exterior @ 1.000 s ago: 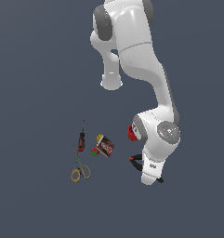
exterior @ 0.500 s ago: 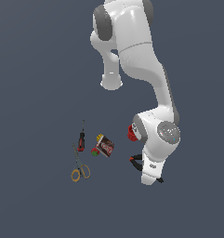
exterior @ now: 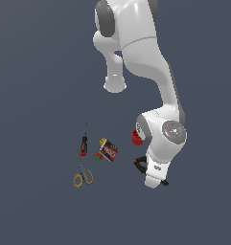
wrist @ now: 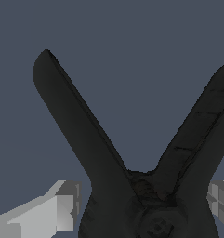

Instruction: Pick up a designated object from a clutter of objects.

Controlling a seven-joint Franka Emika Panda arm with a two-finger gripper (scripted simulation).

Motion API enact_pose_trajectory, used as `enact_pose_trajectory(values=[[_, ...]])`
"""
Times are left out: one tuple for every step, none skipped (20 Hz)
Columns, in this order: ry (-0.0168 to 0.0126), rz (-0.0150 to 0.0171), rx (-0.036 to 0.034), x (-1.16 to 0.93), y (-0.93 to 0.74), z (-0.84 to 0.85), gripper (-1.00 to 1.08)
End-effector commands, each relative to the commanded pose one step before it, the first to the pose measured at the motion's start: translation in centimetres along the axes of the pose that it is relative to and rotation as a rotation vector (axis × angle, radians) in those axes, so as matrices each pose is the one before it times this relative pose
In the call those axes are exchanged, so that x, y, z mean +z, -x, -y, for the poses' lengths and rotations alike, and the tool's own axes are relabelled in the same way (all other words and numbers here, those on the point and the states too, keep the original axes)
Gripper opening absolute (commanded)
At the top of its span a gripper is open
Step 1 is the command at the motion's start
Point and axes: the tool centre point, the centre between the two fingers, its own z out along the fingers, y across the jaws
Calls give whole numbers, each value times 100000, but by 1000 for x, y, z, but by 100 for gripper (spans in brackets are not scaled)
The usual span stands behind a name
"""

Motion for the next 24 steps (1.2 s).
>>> enact_pose_trajectory(values=[[283, -142, 8, -1140, 253, 188, -100], [0, 0, 0, -492, 152, 140, -100], [15, 65, -18, -522, 153, 160, -100], [0, 0, 0, -584, 180, 165, -100], [0, 0, 0, -632, 195, 179, -100], [0, 0, 0, -680, 209, 192, -100], [17, 64, -18, -716, 209, 213, -100], [0, 0, 0, -780, 239, 219, -100], [0, 0, 0, -831, 254, 233, -100], [8, 46, -14, -869, 256, 252, -100], [0, 0, 0, -898, 272, 250, -100], [0, 0, 0, -906, 274, 252, -100], [3, 46, -17, -900, 260, 260, -100], [0, 0, 0, -923, 276, 255, -100], [0, 0, 0, -931, 277, 257, -100], [0, 0, 0, -940, 278, 259, -100], [0, 0, 0, -950, 279, 261, -100], [0, 0, 0, -960, 280, 263, -100], [0, 0, 0, -972, 281, 266, -100], [0, 0, 0, -984, 282, 268, -100], [-49, 14, -46, -967, 257, 276, -100], [0, 0, 0, -1012, 285, 274, -100], [-34, -29, -20, -1021, 284, 276, -100], [0, 0, 0, -1047, 290, 281, -100]])
